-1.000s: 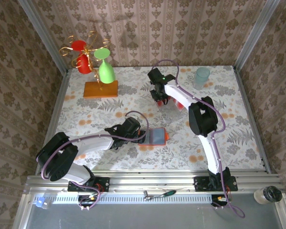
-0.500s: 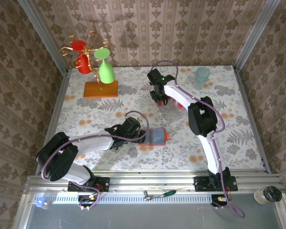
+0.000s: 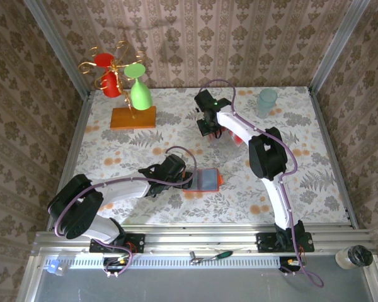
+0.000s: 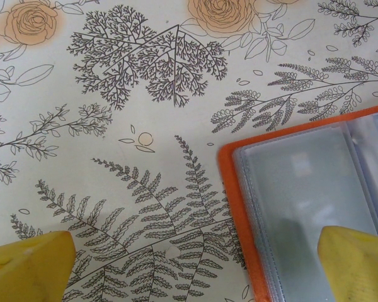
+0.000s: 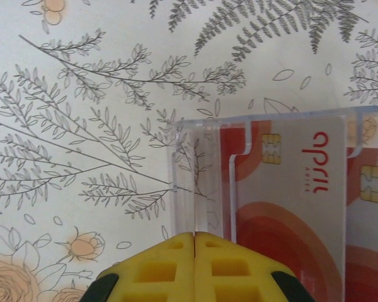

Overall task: Put the credit cards into the card holder
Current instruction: Pick up the credit card from the storage box.

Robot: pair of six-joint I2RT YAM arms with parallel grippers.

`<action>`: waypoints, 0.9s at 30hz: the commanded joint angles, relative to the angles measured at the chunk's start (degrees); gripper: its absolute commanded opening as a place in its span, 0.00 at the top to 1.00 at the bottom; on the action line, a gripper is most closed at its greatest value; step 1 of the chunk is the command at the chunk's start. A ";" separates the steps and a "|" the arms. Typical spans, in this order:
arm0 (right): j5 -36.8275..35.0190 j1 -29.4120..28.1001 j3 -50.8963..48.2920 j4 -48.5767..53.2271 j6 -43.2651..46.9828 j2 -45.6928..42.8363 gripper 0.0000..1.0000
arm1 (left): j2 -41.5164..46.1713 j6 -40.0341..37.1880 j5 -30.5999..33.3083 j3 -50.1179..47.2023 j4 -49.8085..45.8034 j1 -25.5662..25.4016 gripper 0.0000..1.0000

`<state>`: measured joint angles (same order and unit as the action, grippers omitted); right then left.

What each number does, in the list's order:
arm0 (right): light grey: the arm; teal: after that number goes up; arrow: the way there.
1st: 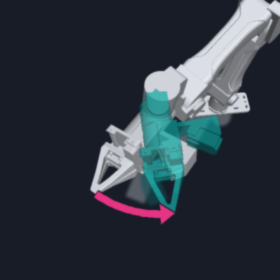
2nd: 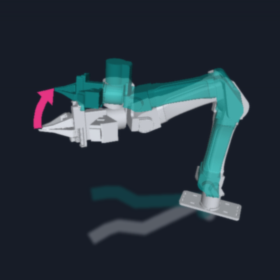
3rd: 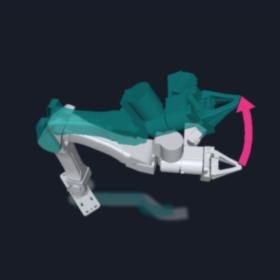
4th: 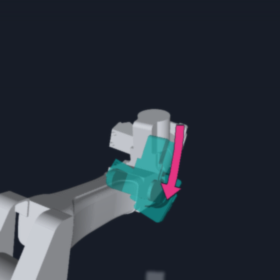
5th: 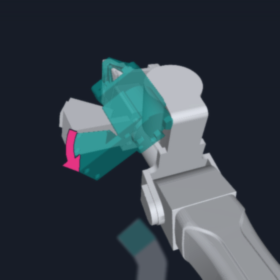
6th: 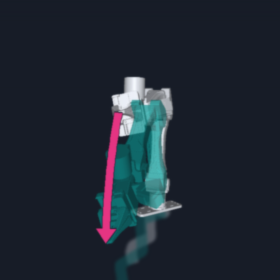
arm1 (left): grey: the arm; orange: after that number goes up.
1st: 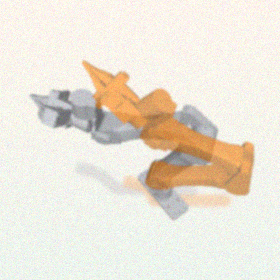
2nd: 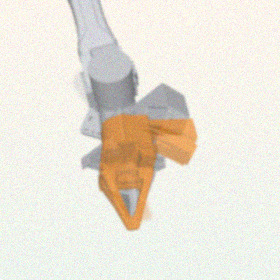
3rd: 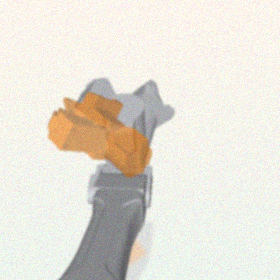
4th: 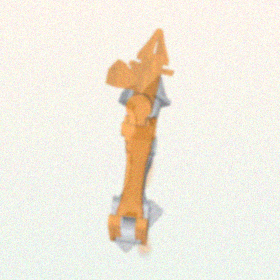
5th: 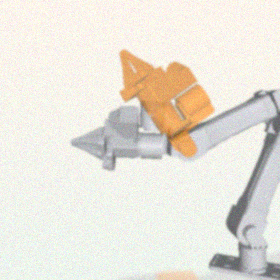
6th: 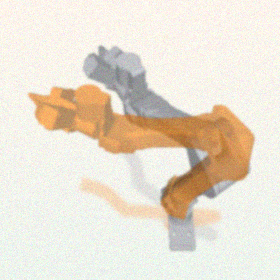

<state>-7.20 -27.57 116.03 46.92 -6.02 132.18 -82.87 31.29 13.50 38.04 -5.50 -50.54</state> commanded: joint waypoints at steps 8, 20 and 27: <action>7.23 -0.24 1.00 1.84 2.34 -9.82 1.00 | 2.31 1.14 1.31 -0.01 -1.56 -0.21 0.00; 22.40 -1.42 -38.43 -22.83 -16.10 -38.30 1.00 | 4.71 -1.99 2.91 1.56 -6.02 -0.25 0.00; 27.97 -1.60 -71.15 -48.93 -36.40 -56.73 1.00 | 1.48 -4.19 3.37 4.13 -7.44 -0.78 0.00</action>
<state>16.69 -28.97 52.34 13.47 -29.87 81.43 -79.96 29.32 15.51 40.03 -11.27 -50.78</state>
